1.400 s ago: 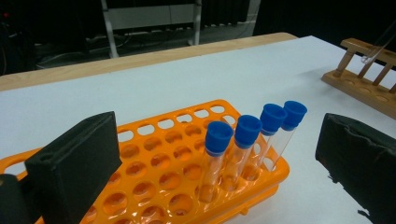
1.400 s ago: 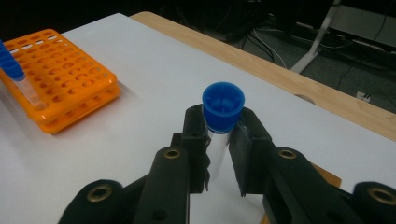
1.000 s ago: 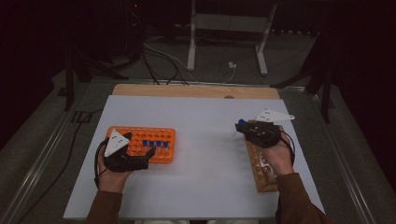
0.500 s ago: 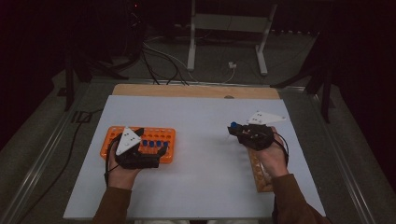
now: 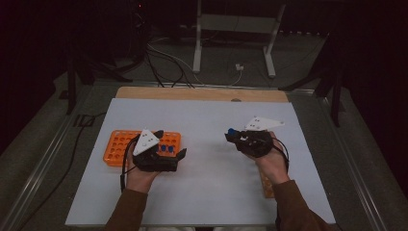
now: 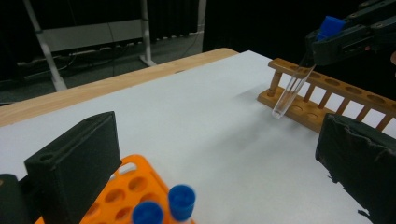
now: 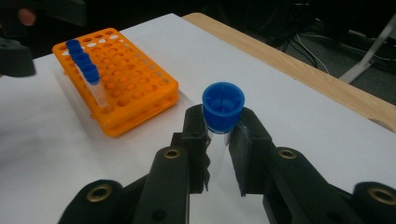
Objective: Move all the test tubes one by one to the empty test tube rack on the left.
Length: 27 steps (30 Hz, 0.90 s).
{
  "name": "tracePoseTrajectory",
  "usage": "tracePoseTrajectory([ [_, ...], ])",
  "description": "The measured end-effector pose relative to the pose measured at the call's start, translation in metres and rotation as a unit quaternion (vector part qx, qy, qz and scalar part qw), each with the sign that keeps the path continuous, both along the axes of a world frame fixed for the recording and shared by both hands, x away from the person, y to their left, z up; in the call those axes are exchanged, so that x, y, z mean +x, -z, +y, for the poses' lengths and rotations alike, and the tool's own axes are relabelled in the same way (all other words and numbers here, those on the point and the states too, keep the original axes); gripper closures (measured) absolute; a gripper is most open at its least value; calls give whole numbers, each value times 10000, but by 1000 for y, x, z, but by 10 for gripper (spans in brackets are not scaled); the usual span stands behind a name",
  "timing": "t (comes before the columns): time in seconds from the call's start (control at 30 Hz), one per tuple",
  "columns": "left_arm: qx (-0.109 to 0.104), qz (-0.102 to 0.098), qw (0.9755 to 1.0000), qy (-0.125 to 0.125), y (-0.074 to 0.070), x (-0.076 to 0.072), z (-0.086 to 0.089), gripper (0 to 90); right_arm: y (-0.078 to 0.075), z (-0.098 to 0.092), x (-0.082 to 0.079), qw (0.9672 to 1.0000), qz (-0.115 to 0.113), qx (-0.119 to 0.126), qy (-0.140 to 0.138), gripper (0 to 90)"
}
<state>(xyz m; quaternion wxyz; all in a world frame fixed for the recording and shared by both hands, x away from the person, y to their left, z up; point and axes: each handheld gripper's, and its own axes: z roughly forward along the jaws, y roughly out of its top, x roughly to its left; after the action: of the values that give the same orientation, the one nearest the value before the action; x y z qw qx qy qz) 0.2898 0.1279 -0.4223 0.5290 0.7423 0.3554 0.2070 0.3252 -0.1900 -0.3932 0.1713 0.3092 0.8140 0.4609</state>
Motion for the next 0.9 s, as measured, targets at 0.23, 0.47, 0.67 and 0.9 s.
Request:
tracePoseTrajectory([
  [0.23,0,14,10000,96,-1,4,-11,6,-2,10,-2,9999,22,46,-144,767],
  [0.47,130,93,9996,218,1,8,-25,6,-3,21,-3,9995,57,128,-281,767],
  [0.67,193,196,9990,355,4,10,-39,7,-4,28,-4,9992,66,183,-360,767],
  [0.9,317,192,9971,657,7,11,-55,85,-4,36,-6,9987,94,199,-451,767],
])
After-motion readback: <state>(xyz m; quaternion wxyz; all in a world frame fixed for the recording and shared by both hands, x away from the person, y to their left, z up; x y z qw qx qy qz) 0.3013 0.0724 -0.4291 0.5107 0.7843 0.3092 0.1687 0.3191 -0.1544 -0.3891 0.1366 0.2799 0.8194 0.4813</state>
